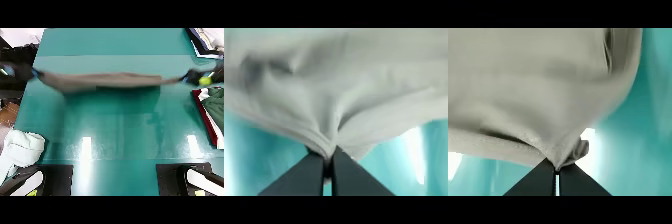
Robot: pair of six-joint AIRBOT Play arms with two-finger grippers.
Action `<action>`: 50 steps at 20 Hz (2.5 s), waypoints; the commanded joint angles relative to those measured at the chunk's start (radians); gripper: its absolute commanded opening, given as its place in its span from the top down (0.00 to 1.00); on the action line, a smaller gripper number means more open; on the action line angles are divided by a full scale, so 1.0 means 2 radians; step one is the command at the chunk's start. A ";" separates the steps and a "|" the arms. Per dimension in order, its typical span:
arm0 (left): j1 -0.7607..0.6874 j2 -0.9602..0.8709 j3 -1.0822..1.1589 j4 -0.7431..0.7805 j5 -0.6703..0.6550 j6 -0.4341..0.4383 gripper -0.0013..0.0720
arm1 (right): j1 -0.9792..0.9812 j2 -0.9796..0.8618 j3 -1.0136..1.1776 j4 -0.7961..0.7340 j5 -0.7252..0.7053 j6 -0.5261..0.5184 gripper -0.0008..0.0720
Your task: Fold the shirts.
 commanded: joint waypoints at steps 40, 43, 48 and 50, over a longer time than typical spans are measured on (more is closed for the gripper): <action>-0.051 -0.297 0.087 -0.038 0.245 0.056 0.94 | 0.086 -0.290 0.222 -0.227 -0.102 0.202 0.98; -0.051 -0.297 0.087 -0.036 0.230 0.101 0.94 | 0.091 -0.291 0.222 -0.228 -0.101 0.202 0.98; -0.051 -0.297 0.087 0.043 0.077 0.106 0.94 | 0.111 -0.291 0.222 -0.272 0.010 0.182 0.98; -0.051 -0.297 0.087 0.096 0.010 0.105 0.94 | 0.126 -0.291 0.222 -0.308 0.053 0.174 0.97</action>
